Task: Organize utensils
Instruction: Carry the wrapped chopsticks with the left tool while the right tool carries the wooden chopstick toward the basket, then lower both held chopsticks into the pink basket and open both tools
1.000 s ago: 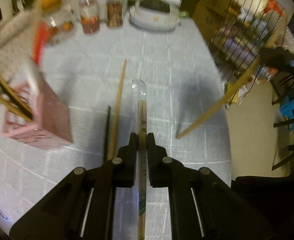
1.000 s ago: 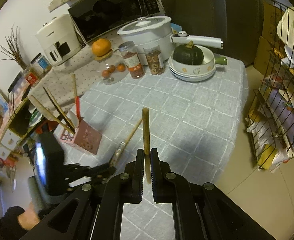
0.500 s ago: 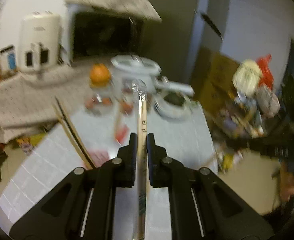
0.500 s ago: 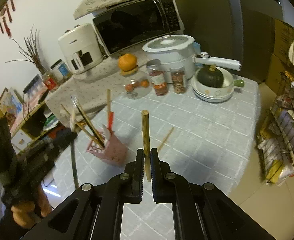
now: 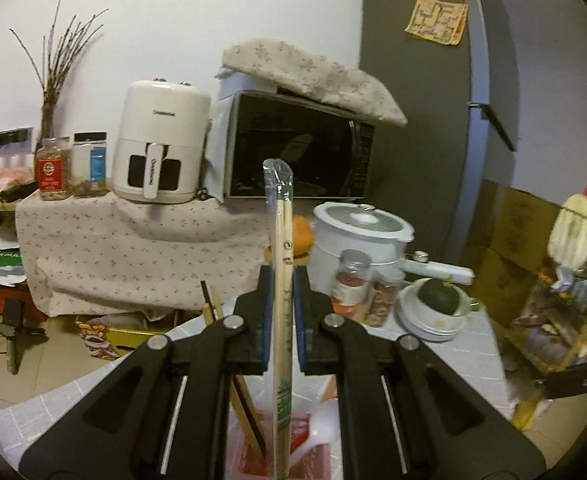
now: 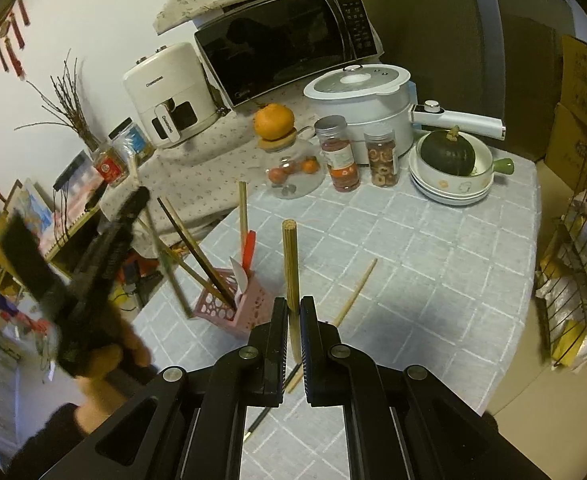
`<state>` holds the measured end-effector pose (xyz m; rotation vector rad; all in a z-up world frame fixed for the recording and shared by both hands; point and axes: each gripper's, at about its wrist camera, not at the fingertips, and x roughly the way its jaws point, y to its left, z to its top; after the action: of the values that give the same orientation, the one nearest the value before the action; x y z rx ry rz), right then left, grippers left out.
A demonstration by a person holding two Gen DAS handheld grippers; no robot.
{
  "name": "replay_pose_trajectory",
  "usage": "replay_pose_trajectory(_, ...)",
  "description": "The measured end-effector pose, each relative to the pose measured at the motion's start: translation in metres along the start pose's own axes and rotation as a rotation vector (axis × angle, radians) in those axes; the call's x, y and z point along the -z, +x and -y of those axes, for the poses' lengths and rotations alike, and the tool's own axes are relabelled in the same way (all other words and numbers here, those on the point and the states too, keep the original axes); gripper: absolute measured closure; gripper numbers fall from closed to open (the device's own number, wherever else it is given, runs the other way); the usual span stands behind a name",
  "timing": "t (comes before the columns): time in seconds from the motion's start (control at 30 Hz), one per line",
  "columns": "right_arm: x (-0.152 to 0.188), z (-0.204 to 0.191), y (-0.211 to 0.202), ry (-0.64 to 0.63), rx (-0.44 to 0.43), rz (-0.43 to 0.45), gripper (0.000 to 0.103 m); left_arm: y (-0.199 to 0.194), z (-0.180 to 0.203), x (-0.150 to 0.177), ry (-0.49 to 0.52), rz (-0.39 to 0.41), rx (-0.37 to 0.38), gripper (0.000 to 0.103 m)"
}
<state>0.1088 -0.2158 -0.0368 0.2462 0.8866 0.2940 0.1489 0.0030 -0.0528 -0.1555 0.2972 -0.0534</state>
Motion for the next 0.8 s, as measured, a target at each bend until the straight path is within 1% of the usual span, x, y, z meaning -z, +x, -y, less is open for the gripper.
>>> replay_pose_trajectory(0.1,-0.002,-0.004,0.003,0.004,-0.014,-0.002,0.097,0.008,0.000,0.006,-0.013,0.006,-0.037,0.092)
replay_pose_trajectory(0.27,-0.004,-0.010,0.006,0.009,-0.025,0.001,0.097,0.011,0.004,0.012,0.001,0.033,-0.063,0.092)
replay_pose_trajectory(0.33,-0.004,-0.010,0.007,0.013,-0.028,0.001,0.097,0.014,0.005,0.014,-0.003,0.022,-0.062,0.092)
replay_pose_trajectory(0.47,-0.004,-0.009,0.007,0.018,-0.024,-0.001,0.097,0.020,0.005,0.022,0.001,-0.029,-0.060,0.092)
replay_pose_trajectory(0.53,-0.005,-0.008,0.006,0.020,-0.025,0.002,0.097,0.018,0.004,0.023,0.002,-0.054,-0.050,0.085)
replay_pose_trajectory(0.57,-0.005,-0.008,0.005,0.020,-0.024,0.006,0.097,0.017,0.003,0.022,-0.001,-0.065,-0.040,0.083)
replay_pose_trajectory(0.63,-0.006,-0.011,0.003,0.016,-0.030,0.014,0.097,0.012,0.001,0.018,-0.010,-0.094,-0.013,0.073)
replay_pose_trajectory(0.67,-0.007,-0.011,0.002,0.015,-0.032,0.017,0.097,0.009,0.001,0.016,-0.010,-0.103,-0.003,0.070)
replay_pose_trajectory(0.73,-0.009,-0.014,-0.001,0.012,-0.040,0.028,0.097,0.001,-0.001,0.011,-0.009,-0.124,0.021,0.056)
replay_pose_trajectory(0.8,-0.011,-0.018,-0.004,0.009,-0.052,0.042,0.097,-0.007,-0.003,0.006,-0.010,-0.153,0.036,0.053)
